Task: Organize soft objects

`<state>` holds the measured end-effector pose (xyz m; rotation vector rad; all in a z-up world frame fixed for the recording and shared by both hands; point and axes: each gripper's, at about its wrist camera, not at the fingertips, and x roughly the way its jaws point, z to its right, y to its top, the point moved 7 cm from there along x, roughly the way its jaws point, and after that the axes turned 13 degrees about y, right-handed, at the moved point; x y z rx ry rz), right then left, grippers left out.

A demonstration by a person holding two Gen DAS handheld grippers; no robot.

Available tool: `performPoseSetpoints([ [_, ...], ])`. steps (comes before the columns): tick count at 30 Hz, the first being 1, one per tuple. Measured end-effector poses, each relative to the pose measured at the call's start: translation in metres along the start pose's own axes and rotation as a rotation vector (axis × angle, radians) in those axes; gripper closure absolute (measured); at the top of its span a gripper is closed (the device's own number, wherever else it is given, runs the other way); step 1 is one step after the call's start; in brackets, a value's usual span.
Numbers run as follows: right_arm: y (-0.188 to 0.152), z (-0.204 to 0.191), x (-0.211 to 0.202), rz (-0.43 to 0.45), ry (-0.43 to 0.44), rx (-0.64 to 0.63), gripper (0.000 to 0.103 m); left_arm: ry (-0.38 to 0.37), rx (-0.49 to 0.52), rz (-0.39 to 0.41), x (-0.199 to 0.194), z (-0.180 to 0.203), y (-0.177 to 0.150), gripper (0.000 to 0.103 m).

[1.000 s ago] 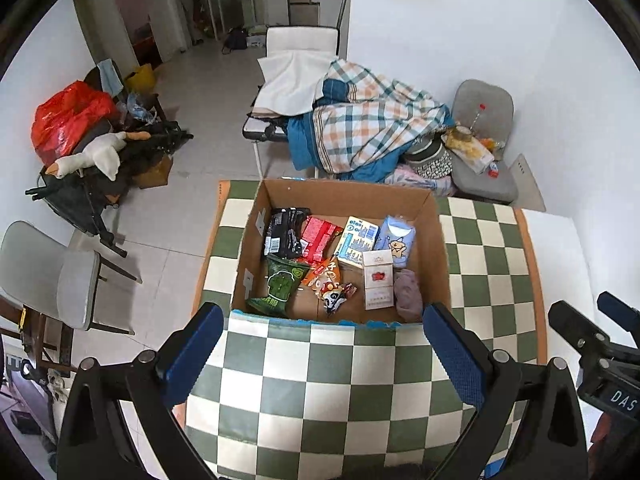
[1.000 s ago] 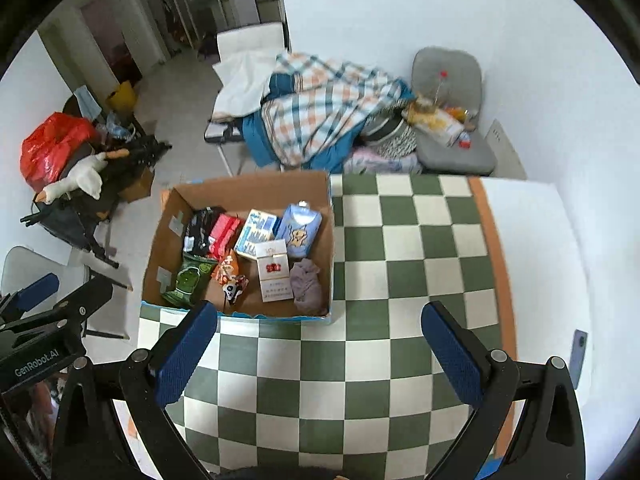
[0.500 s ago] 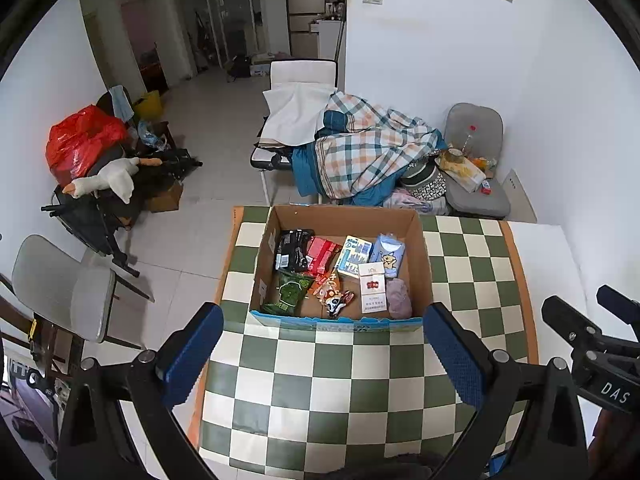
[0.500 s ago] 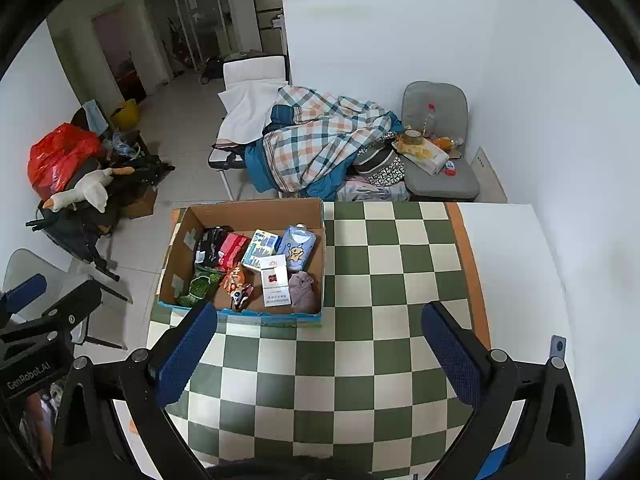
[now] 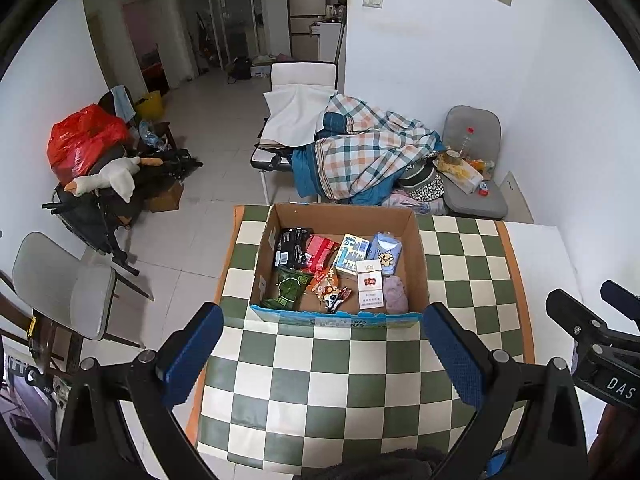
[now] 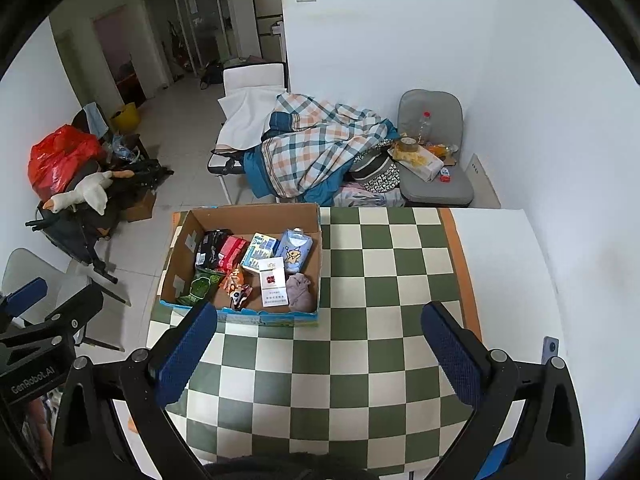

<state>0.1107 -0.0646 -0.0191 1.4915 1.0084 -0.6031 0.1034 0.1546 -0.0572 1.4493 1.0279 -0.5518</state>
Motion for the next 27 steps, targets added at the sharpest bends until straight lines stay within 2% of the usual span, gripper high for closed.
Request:
performPoseSetpoints([
  [27, 0.01, -0.006, -0.005, 0.011, -0.013, -0.004, 0.0, 0.003, -0.001, 0.004, -0.003, -0.004, -0.005, 0.001],
])
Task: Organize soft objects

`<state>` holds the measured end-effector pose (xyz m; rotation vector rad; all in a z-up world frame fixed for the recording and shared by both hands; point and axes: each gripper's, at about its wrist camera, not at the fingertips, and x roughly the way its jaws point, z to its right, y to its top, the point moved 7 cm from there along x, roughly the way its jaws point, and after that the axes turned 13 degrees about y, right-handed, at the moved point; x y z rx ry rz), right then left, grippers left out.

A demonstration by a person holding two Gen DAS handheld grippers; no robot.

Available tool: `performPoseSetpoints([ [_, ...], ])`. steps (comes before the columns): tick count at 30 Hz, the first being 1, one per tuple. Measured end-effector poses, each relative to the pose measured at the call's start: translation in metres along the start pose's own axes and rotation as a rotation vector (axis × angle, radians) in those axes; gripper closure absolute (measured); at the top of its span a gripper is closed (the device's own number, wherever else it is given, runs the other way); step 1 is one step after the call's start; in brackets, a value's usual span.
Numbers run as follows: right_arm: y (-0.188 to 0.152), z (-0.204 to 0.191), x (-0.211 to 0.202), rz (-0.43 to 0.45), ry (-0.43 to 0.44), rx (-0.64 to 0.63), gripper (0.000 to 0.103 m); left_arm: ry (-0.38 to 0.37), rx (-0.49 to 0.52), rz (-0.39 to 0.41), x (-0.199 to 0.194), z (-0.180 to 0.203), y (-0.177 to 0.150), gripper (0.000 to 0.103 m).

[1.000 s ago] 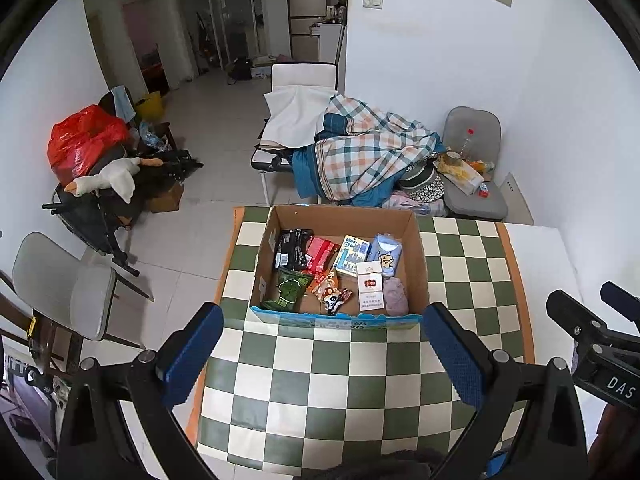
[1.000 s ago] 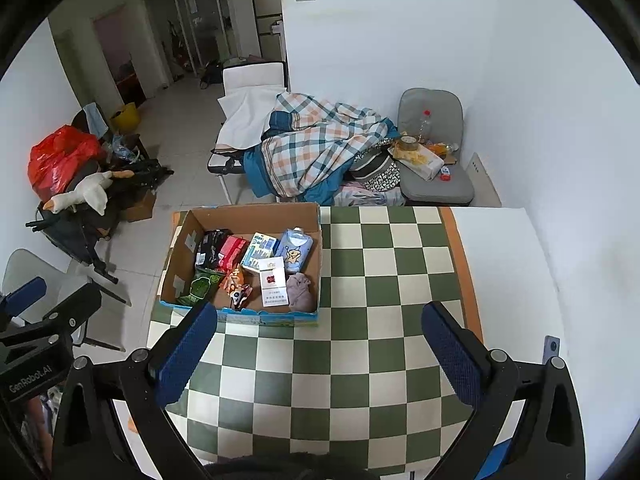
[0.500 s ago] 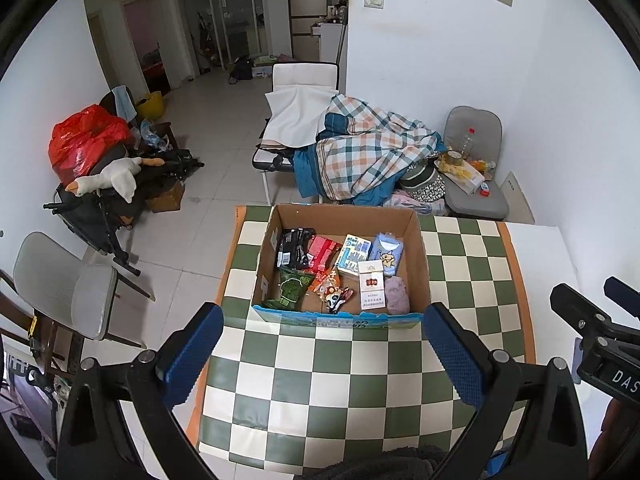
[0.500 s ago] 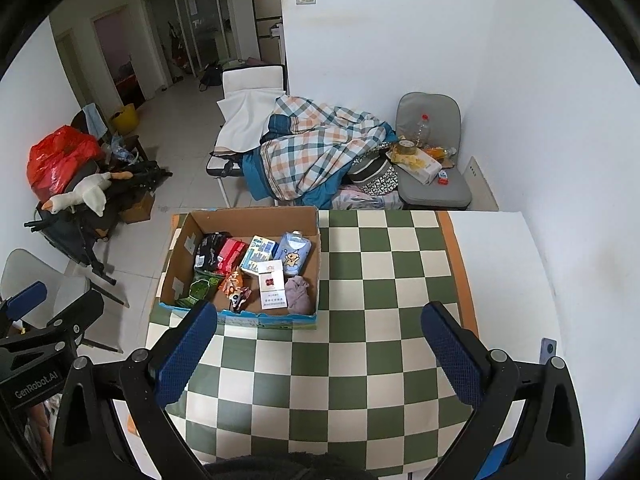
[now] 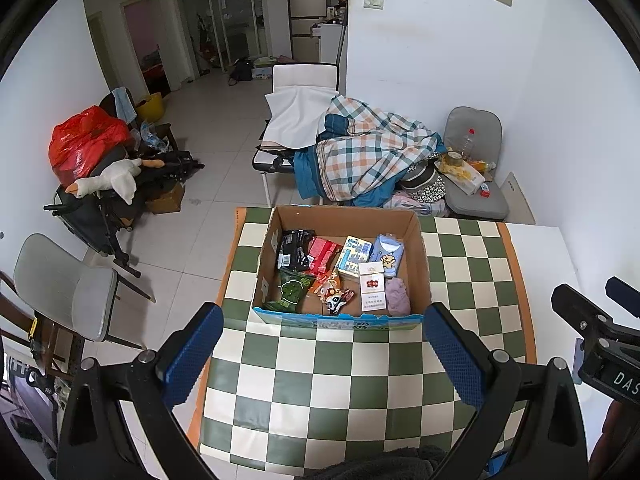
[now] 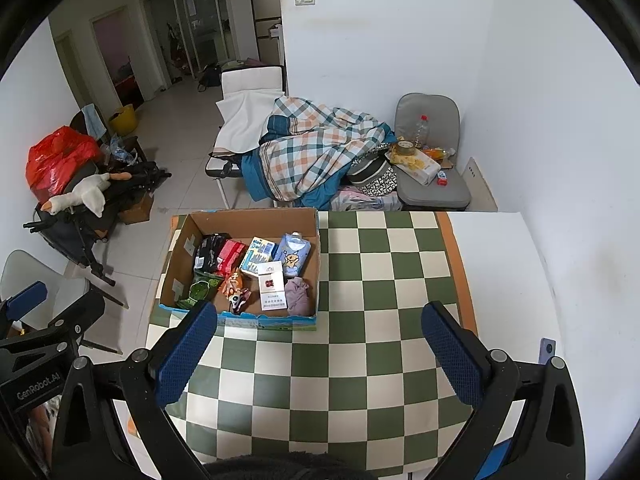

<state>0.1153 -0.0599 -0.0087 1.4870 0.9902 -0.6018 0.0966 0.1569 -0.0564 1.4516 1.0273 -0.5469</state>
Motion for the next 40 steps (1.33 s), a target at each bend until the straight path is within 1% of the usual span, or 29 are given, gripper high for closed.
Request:
performPoseSetpoints([
  [35, 0.0003, -0.0021, 0.0001, 0.003, 0.004, -0.004, 0.0, 0.0, 0.001, 0.0, 0.0004, -0.0023, 0.0008, 0.001],
  [38, 0.0001, -0.0026, 0.0005, 0.001, 0.003, -0.005, 0.0, 0.009, 0.0, 0.005, 0.0003, -0.0055, 0.0033, 0.001],
  [40, 0.0027, 0.0002, 0.0008, -0.001, 0.001, -0.008, 0.0, 0.003, -0.002, 0.003, -0.0004, -0.0072, 0.0035, 0.001],
])
